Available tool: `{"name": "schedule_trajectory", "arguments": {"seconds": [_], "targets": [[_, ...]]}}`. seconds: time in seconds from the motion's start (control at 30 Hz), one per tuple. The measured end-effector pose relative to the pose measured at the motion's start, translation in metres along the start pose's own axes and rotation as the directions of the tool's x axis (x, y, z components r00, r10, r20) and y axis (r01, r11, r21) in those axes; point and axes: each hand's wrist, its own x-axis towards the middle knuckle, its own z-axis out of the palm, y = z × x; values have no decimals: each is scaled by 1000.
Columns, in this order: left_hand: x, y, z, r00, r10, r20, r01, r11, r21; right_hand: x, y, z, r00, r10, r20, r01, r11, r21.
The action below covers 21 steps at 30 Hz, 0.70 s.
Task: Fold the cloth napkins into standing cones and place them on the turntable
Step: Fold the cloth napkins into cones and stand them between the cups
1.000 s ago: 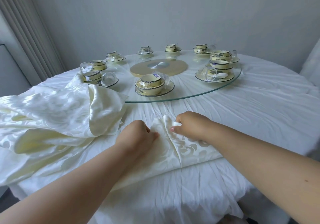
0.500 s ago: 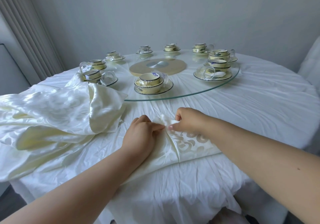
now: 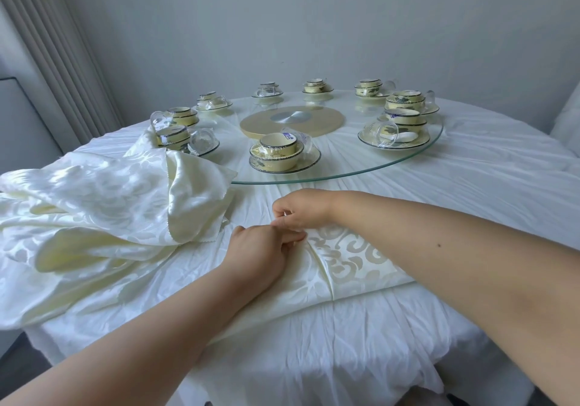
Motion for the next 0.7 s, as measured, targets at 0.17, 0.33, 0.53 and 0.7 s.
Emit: {"name": "schedule_trajectory", "arguments": {"seconds": [0.17,0.33,0.53,0.7], "targets": [[3,-1,-16,992,5,130,-3,1000,-16,-4,0,2,999,-42,-29,40,998,-57],[10,6,-40,1000,23,4,-22,989,-145,-19,30,-4,955,231,-187,-243,969,-40],[-22,40,-23,972,190,139,-158,964,-212,-68,74,0,762,574,-300,-567,815,118],[-34,53,-1,896,325,303,-320,945,-70,-105,83,21,711,611,-347,-602,785,148]]}}
